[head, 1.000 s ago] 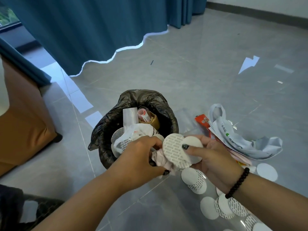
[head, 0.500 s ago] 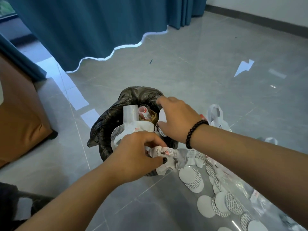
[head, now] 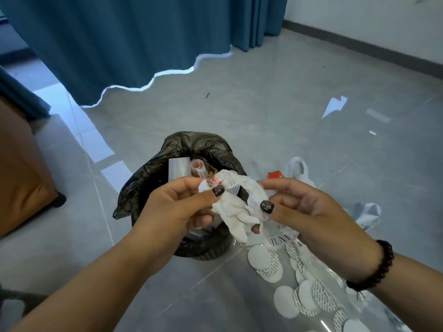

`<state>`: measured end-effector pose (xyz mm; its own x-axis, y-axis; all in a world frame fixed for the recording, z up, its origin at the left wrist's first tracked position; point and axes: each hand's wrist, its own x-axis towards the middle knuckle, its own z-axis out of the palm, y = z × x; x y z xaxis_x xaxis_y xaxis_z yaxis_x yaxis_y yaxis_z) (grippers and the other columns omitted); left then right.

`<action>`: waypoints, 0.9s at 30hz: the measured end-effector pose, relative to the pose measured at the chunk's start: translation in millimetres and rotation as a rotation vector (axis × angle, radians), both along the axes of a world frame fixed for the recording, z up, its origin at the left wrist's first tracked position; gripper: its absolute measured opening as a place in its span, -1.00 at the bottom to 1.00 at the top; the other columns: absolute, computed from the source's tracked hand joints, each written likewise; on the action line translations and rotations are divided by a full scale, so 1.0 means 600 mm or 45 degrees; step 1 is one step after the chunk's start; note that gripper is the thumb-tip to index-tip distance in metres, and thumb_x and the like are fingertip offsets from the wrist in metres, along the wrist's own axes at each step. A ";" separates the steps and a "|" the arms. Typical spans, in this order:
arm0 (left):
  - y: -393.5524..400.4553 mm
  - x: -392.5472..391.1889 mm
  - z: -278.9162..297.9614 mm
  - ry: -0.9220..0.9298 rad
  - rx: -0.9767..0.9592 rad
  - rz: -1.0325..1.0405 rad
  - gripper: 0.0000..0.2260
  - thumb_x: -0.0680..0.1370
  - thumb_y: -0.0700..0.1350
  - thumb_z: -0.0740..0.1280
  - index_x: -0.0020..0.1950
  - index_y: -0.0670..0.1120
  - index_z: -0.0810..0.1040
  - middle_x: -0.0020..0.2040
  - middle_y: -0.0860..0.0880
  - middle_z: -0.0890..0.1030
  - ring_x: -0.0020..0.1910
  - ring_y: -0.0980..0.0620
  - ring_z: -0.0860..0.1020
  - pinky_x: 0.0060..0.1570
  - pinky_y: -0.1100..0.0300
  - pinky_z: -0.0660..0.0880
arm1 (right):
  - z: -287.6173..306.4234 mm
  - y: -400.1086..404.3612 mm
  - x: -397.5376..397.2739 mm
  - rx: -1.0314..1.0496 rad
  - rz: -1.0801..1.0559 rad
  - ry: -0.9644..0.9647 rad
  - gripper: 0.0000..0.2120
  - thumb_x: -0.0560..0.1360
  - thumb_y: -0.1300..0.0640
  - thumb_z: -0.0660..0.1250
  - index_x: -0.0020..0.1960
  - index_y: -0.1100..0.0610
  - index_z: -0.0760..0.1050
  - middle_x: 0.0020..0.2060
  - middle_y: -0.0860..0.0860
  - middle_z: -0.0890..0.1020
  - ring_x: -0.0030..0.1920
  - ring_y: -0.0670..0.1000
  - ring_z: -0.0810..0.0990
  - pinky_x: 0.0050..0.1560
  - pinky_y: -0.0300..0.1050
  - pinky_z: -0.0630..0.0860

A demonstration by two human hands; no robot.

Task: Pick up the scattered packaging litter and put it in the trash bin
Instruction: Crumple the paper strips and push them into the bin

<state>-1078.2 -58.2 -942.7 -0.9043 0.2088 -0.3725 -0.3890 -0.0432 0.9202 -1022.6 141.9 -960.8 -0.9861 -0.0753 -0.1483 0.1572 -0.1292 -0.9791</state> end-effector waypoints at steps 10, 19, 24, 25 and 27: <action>0.078 0.023 0.003 0.030 -0.003 0.391 -0.94 0.41 -0.31 0.44 -0.23 -0.20 0.61 -0.29 -0.10 0.67 -0.33 0.06 0.64 -0.30 0.29 0.60 | 0.043 0.014 0.047 0.057 -0.328 0.135 -0.82 0.29 0.21 0.43 -0.10 0.15 0.63 -0.26 0.07 0.67 -0.29 0.00 0.69 -0.25 -0.31 0.57; 0.100 0.057 0.005 -0.450 0.574 0.130 -0.88 0.30 -0.34 0.35 -0.35 -0.17 0.66 -0.28 -0.11 0.67 -0.37 0.08 0.64 -0.38 0.32 0.59 | -0.009 0.027 0.059 -0.128 -0.028 -0.235 -0.85 0.23 0.38 0.47 -0.34 0.15 0.63 -0.37 0.05 0.64 -0.39 -0.05 0.60 -0.37 -0.29 0.51; 0.097 0.051 -0.003 -0.477 0.066 -0.576 -0.80 0.25 -0.32 0.36 -0.17 -0.17 0.63 -0.27 -0.12 0.61 -0.39 0.05 0.57 -0.38 0.28 0.52 | -0.011 0.049 0.043 0.320 0.002 -0.170 -0.68 0.26 0.49 0.46 -0.42 0.08 0.64 -0.33 0.11 0.69 -0.32 0.15 0.61 -0.28 -0.15 0.59; 0.100 0.047 -0.005 -0.449 -0.061 -0.612 -0.76 0.23 -0.30 0.39 -0.12 -0.16 0.60 -0.29 -0.12 0.59 -0.40 0.06 0.53 -0.39 0.28 0.47 | -0.009 0.050 0.041 0.416 -0.018 -0.141 -0.69 0.25 0.46 0.47 -0.43 0.06 0.64 -0.32 0.13 0.69 -0.30 0.22 0.62 -0.26 -0.09 0.60; 0.111 0.044 -0.006 -0.362 -0.278 -0.615 -0.71 0.23 -0.30 0.45 -0.09 -0.17 0.54 -0.31 -0.13 0.56 -0.45 0.06 0.47 -0.48 0.29 0.40 | -0.008 0.046 0.039 0.640 -0.092 -0.039 -0.75 0.23 0.34 0.51 -0.42 -0.01 0.64 -0.35 0.12 0.67 -0.26 0.24 0.60 -0.23 0.00 0.57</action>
